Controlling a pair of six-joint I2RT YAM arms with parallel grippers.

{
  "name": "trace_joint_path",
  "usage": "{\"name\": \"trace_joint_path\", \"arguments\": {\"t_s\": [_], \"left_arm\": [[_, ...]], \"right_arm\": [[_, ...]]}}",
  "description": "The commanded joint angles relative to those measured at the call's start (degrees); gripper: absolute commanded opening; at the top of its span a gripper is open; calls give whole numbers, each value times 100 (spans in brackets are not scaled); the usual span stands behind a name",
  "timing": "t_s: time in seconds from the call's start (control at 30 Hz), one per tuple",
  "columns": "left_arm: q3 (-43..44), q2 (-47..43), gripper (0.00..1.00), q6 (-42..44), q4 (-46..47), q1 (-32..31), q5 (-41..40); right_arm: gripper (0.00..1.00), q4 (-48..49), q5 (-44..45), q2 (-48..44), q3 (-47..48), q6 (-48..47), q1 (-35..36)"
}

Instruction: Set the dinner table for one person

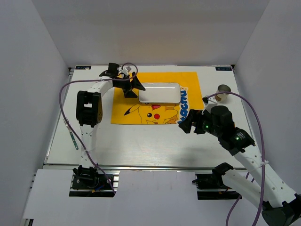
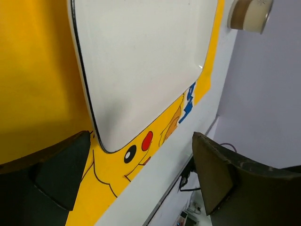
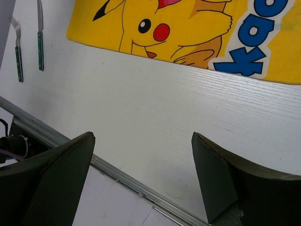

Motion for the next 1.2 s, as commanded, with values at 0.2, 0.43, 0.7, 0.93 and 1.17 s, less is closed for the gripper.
{"name": "trace_joint_path", "arguments": {"t_s": [0.2,0.43,0.7,0.93,1.17], "left_arm": [[-150,-1370,98,-206,-1389,211,-3886],[-477,-2268,98,-998,-1985,554,-5628],[-710,-2951,98,-525,-2656,554,-5610],[-3099,-5062,98,162,-1532,502,-4883],[-4984,-6487,98,197,-476,502,-4715]], "right_arm": [[89,218,-37,10,159,-132,-20],[89,201,165,124,238,-220,-21],[89,201,1623,1745,1035,-88,-161],[89,-572,3153,4333,3178,-307,-1064],[89,-723,3030,5872,4648,-1271,-2077]]}}
